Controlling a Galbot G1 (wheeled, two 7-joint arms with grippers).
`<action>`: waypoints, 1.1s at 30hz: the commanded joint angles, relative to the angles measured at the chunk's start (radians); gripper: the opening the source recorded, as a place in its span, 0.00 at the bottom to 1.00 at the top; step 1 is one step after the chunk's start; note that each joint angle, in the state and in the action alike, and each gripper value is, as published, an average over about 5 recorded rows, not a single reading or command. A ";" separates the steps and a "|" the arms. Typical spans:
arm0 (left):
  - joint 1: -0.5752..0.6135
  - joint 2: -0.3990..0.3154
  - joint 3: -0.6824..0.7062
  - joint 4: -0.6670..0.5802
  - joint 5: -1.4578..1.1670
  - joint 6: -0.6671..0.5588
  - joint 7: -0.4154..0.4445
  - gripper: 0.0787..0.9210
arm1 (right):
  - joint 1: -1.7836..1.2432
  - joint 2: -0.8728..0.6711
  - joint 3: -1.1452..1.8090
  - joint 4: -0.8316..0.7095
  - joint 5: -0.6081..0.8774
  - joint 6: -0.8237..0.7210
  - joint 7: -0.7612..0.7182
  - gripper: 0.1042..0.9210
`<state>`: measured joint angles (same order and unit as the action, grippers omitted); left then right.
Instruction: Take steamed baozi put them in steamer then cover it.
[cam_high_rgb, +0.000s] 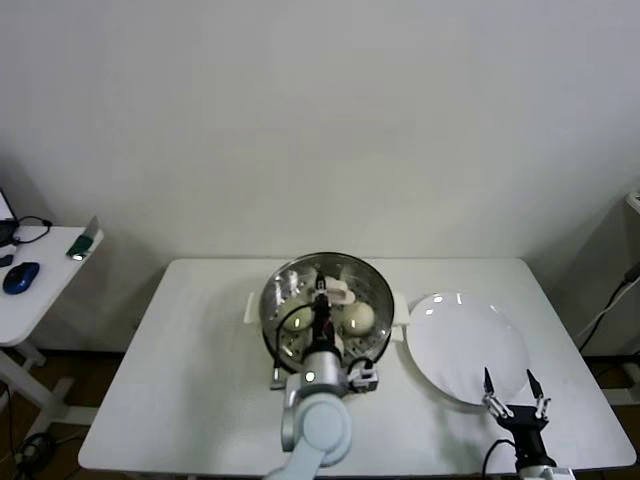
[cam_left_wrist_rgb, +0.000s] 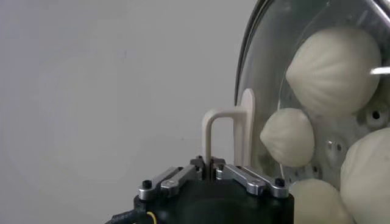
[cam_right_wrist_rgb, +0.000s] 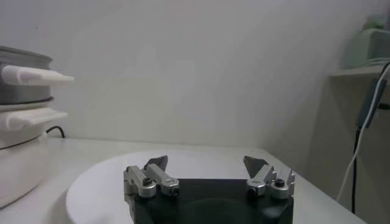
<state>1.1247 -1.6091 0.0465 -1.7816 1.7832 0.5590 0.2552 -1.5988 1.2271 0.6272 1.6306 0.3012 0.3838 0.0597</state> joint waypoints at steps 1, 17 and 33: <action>0.011 -0.049 0.009 -0.024 -0.027 -0.017 0.007 0.17 | 0.000 -0.001 -0.002 0.002 0.002 -0.004 -0.004 0.88; 0.077 0.008 0.043 -0.257 -0.177 -0.035 0.041 0.72 | -0.002 -0.009 -0.011 0.004 0.004 -0.017 -0.009 0.88; 0.319 0.259 -0.467 -0.445 -1.214 -0.363 -0.389 0.88 | -0.022 -0.023 -0.036 0.089 0.049 -0.042 0.016 0.88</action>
<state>1.3006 -1.5917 -0.0523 -2.1178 1.3277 0.4241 0.1445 -1.6123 1.2129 0.5965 1.6608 0.3306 0.3483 0.0627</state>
